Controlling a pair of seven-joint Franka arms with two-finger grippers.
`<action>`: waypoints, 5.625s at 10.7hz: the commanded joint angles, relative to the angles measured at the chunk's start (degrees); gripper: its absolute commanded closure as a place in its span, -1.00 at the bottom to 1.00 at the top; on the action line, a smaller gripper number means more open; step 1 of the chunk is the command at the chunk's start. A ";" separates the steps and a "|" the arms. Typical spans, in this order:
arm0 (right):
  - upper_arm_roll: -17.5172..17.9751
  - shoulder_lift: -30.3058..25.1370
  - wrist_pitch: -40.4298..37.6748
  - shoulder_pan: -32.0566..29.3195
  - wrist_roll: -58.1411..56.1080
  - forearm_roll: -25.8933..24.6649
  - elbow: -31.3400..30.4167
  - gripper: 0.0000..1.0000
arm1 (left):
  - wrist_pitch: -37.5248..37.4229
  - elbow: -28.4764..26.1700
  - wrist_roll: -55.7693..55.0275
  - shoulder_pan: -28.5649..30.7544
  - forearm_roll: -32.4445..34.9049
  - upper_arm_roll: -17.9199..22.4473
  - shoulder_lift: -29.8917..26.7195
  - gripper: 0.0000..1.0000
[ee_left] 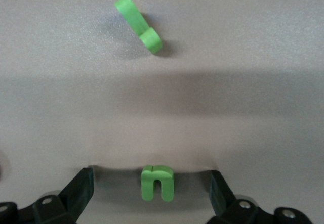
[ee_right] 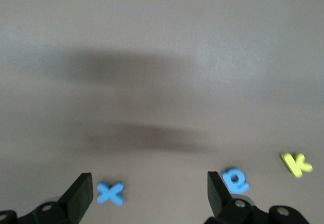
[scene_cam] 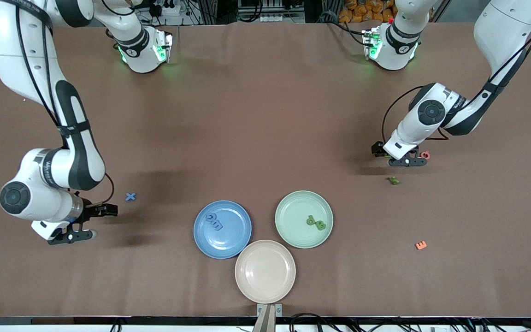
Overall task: Sort letters by color into matching plates
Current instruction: 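Grasp green u with the left gripper while the right gripper reaches blue x, then carry u to the green plate while the right gripper grasps blue x, then release u on the green plate while the right gripper lifts blue x, then carry blue x to the blue plate while the left gripper grasps green z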
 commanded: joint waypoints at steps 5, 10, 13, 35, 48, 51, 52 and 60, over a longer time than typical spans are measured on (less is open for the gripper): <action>0.56 -17.33 -1.00 -1.09 2.34 0.14 -16.91 -1.00 | 0.75 0.44 -4.96 0.70 2.21 -0.65 0.79 1.00; 0.82 -19.20 11.40 1.09 7.76 0.76 -27.23 -1.00 | 0.66 1.58 -9.16 0.69 2.21 -2.40 -0.35 1.00; 0.82 -16.40 16.31 4.52 13.31 0.76 -27.31 -1.00 | 0.49 5.53 -18.74 0.61 1.95 -7.23 -0.44 1.00; 0.91 -5.75 31.63 5.41 12.72 0.76 -27.58 -0.72 | 0.66 43.42 -54.72 -34.64 -3.42 6.81 19.51 -0.98; 1.09 -5.40 31.63 3.39 9.55 0.76 -27.75 0.25 | -28.96 40.36 -52.45 -26.39 -3.77 7.87 13.45 -1.00; 1.18 -5.31 31.72 3.57 9.55 0.76 -27.75 0.49 | -28.96 34.21 -43.22 -14.74 -3.59 -0.79 12.57 -1.00; 1.18 -5.31 31.63 3.65 9.64 0.76 -27.58 0.51 | -28.78 32.45 -40.42 -10.25 -3.33 -3.79 12.57 -1.00; 2.41 -5.84 17.67 6.72 12.25 5.84 -16.61 0.56 | -22.82 23.75 -39.86 0.41 2.90 -7.33 12.65 -1.00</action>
